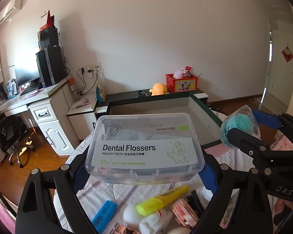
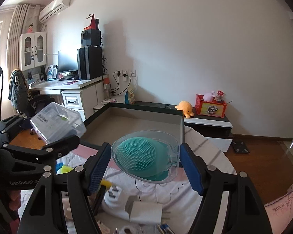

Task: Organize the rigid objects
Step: 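Carry both held items into the pink box and open both tools, then withdraw both open tools from the pink box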

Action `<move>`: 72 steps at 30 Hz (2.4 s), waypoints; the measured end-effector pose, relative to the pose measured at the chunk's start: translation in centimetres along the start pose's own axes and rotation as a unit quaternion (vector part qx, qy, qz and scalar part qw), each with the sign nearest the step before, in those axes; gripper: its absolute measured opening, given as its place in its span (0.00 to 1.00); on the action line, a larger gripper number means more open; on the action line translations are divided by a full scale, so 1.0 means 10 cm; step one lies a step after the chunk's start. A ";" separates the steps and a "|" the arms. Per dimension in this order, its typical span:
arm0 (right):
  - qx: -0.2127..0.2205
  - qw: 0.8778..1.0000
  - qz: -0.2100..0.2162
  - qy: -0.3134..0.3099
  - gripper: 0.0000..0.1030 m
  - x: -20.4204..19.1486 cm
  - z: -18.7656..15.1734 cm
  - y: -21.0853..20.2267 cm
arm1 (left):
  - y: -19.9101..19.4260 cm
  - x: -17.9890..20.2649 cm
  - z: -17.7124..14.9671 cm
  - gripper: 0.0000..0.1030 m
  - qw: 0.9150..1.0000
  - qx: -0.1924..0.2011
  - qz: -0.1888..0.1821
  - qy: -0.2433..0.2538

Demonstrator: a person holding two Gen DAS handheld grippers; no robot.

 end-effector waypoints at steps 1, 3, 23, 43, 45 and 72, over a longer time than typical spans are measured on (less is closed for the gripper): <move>-0.005 1.000 0.004 0.003 0.71 -0.01 0.06 0.13 | 0.13 -0.04 0.03 0.90 1.000 -0.009 0.007 -0.001; -0.021 1.000 0.003 -0.002 0.71 -0.03 0.16 0.40 | 0.38 -0.14 0.08 0.90 1.000 -0.023 0.010 -0.006; -0.160 0.986 0.019 0.052 0.72 0.19 -0.05 1.43 | 0.90 -0.30 0.00 0.96 0.994 -0.097 0.033 -0.025; 0.098 0.993 -0.060 0.018 1.00 -0.25 0.03 -1.52 | -2.09 0.03 -0.42 1.00 0.982 0.156 0.102 -0.030; 0.105 0.992 -0.063 0.027 1.00 -0.25 -0.03 -1.72 | -2.27 0.06 -0.48 1.00 0.982 0.162 0.096 -0.035; 0.157 0.981 -0.110 0.042 1.00 -0.32 -0.20 -2.78 | -3.09 0.36 -0.72 1.00 0.976 0.198 0.090 -0.033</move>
Point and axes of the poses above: each gripper's, at about its wrist camera, not at the fingertips, and y roughly the way its jaws point, x to its right, z to its top, the point moved 5 cm from there along y, roughly the way its jaws point, and after that the axes turned 4 degrees about -z, right-handed, at the moved point
